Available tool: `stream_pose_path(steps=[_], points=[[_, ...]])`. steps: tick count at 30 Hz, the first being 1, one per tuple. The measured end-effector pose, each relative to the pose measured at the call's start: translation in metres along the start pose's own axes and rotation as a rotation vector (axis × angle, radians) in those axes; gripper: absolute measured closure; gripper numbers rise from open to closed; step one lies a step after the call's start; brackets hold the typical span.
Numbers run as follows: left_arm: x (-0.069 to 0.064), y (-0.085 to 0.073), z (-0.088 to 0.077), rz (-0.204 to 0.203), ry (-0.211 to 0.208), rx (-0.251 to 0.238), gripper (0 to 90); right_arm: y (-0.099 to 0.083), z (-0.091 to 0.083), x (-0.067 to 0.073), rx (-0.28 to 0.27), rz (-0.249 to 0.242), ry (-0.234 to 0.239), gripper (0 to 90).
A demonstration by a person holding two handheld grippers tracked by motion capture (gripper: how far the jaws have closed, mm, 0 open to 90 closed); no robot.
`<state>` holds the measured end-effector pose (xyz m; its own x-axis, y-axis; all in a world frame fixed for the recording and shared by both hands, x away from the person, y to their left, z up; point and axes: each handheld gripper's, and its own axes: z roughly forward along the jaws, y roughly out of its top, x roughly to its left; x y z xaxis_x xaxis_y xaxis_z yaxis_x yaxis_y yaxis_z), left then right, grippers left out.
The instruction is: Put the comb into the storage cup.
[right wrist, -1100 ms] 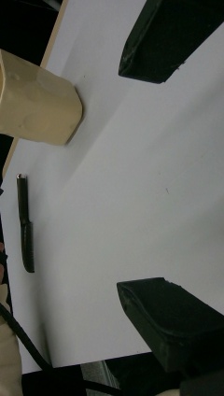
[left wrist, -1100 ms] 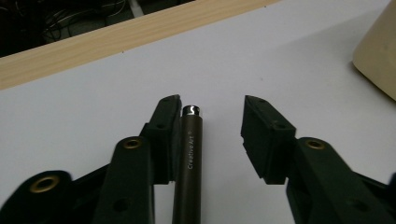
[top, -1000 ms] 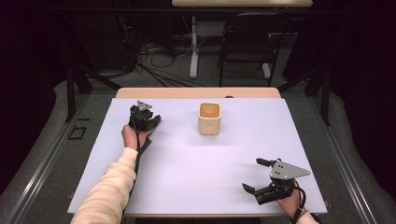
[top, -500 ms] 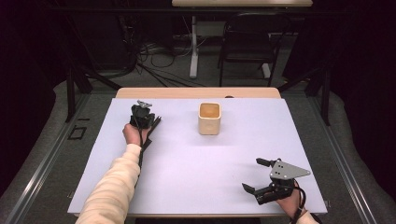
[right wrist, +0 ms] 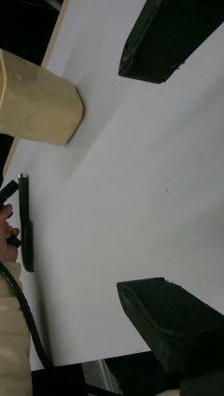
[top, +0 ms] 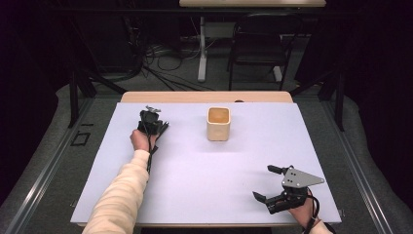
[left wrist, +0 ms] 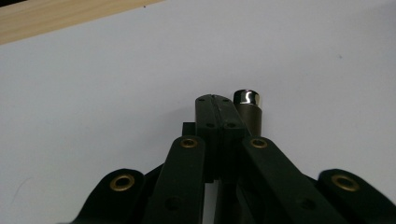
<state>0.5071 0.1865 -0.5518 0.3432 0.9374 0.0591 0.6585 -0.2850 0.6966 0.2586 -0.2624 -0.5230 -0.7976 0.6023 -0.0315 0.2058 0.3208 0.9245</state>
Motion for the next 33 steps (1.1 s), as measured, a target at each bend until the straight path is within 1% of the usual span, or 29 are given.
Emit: stream_pose_path(steps=[1, 3, 5, 6, 7, 8, 10, 12, 13, 14, 15, 20, 23, 26, 28, 30, 33], points=[[-0.001, 0.0, 0.001, -0.002, -0.005, -0.001, 90.0, 0.0, 0.0, 0.0, -0.005, 0.001, 0.0, 0.0], [-0.003, -0.001, 0.002, -0.002, -0.014, 0.001, 90.0, 0.0, 0.0, 0.0, 0.003, 0.002, -0.001, 0.0], [-0.006, 0.001, 0.003, 0.021, -0.017, 0.015, 90.0, 0.0, 0.001, 0.0, 0.001, 0.002, 0.0, 0.0], [-0.006, 0.001, 0.003, 0.021, -0.017, 0.015, 90.0, 0.0, 0.0, 0.0, 0.0, -0.002, 0.0, 0.0], [-0.007, 0.002, 0.002, 0.031, -0.02, 0.017, 90.0, 0.0, 0.0, 0.0, 0.0, -0.001, 0.0, 0.0], [-0.008, 0.002, 0.002, 0.029, -0.021, 0.007, 90.0, 0.0, 0.0, 0.0, 0.002, 0.002, -0.001, 0.0], [-0.008, 0.002, 0.0, 0.034, -0.034, 0.013, 90.0, 0.0, 0.0, 0.0, -0.005, 0.001, -0.003, 0.0], [-0.009, 0.002, -0.001, 0.032, -0.035, 0.008, 90.0, 0.0, 0.0, 0.0, -0.006, 0.0, -0.003, 0.0], [-0.011, 0.003, -0.002, 0.032, -0.051, 0.014, 90.0, 0.0, 0.0, 0.0, -0.004, 0.002, -0.001, 0.0], [-0.011, 0.003, -0.002, 0.032, -0.051, 0.014, 90.0, 0.0, 0.0, 0.0, -0.004, 0.002, -0.001, 0.0], [-0.014, 0.003, -0.003, 0.041, -0.057, 0.012, 90.0, 0.0, 0.001, 0.0, -0.005, 0.001, -0.001, 0.0], [-0.018, 0.004, -0.005, 0.053, -0.074, 0.01, 90.0, 0.0, 0.001, -0.001, -0.002, -0.001, -0.003, 0.0], [-0.021, 0.003, -0.006, 0.062, -0.095, 0.018, 90.0, 0.001, 0.001, 0.0, -0.006, 0.0, -0.001, 0.0], [-0.022, 0.002, -0.006, 0.066, -0.101, 0.023, 90.0, 0.001, 0.001, -0.001, -0.002, -0.001, 0.0, 0.0], [-0.024, 0.001, -0.006, 0.058, -0.11, 0.018, 90.0, 0.001, 0.001, 0.0, -0.005, 0.0, 0.0, 0.0], [-0.026, 0.001, -0.007, 0.072, -0.113, 0.022, 90.0, 0.001, 0.002, 0.0, 0.0, 0.0, 0.001, 0.0], [-0.029, -0.001, -0.009, 0.076, -0.12, 0.026, 90.0, 0.001, 0.001, 0.0, -0.005, -0.001, 0.001, 0.0]])
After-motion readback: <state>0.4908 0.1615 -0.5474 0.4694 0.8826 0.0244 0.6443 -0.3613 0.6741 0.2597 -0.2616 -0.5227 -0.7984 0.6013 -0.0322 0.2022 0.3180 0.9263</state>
